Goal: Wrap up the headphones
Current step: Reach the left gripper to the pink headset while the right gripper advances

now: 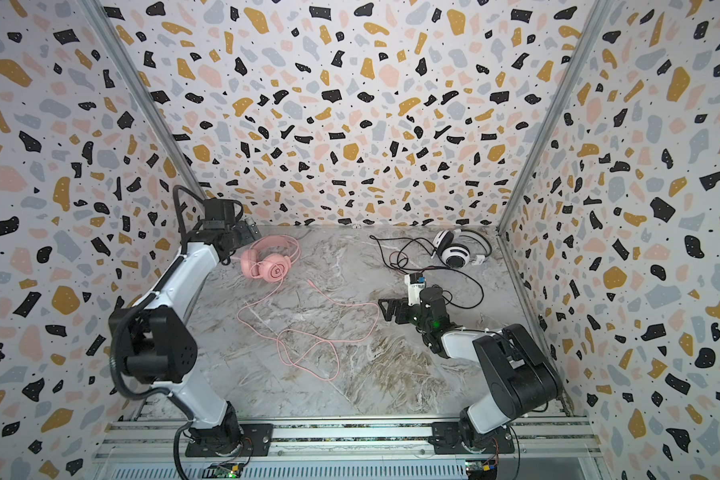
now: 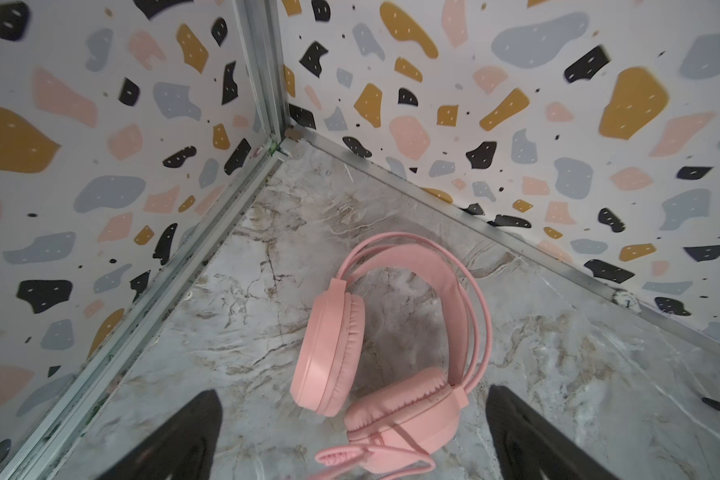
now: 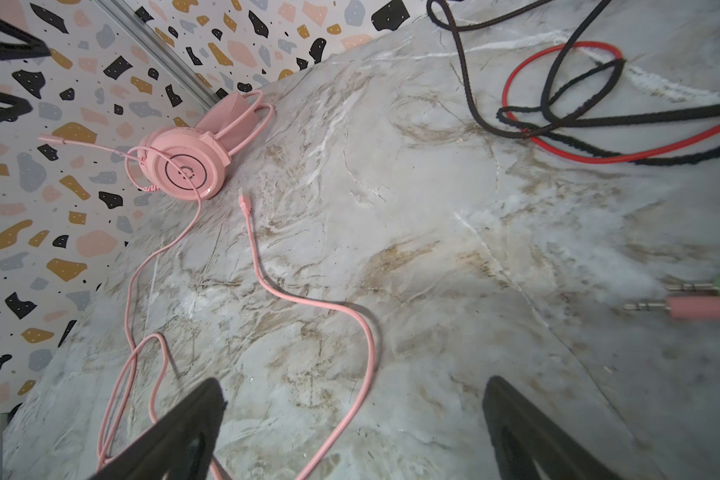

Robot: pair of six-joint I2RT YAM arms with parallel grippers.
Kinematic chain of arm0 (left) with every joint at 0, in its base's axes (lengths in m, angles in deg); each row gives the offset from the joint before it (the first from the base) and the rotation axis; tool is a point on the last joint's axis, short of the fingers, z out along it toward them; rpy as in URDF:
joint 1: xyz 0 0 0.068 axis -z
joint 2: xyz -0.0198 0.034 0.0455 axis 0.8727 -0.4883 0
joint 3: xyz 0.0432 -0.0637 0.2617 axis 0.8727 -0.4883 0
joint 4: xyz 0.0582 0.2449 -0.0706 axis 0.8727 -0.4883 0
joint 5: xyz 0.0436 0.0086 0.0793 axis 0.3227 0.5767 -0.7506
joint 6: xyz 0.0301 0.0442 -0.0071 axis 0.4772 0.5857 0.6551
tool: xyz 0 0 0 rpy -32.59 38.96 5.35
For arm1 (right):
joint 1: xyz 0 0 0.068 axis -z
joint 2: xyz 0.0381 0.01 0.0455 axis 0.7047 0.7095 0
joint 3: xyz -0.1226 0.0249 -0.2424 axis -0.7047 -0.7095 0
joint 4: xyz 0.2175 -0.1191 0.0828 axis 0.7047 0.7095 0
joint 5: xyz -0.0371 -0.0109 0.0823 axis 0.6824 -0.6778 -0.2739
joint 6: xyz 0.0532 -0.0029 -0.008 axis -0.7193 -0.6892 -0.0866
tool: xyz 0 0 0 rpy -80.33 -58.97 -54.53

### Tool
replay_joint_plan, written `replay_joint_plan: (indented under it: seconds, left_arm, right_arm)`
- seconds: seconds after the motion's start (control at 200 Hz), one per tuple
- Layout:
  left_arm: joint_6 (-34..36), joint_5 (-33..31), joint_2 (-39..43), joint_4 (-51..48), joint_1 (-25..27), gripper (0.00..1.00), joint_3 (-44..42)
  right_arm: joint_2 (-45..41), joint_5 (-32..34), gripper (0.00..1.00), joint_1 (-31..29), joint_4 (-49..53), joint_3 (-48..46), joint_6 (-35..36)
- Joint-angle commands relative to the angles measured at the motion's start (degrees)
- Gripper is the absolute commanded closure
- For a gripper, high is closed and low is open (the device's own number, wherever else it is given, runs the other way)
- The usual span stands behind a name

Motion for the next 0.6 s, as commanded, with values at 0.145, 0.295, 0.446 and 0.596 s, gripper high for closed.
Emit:
replay_joint_plan:
  seconds: [0.145,0.295,0.446,0.596]
  left_arm:
    - [5.2,4.1,-16.6,-16.0,-3.9,0.00,20.3]
    - [6.9,11.7,-28.1,-23.7,-5.7,0.04,31.3]
    - [6.8,13.6,-30.7,-23.6,-5.8,0.11,28.4]
    - [4.7,18.1,-25.2,-17.2,-5.8,0.20,16.3]
  right_arm:
    - [2.1,-3.2,0.00,-0.9,2.8,4.2,0.7]
    - [3.6,-3.9,0.00,-1.4,4.0,5.4,0.9]
    - [5.0,-5.0,0.01,-2.1,4.3,6.3,0.6]
    - [5.3,-5.6,0.01,-2.6,5.8,7.2,1.0]
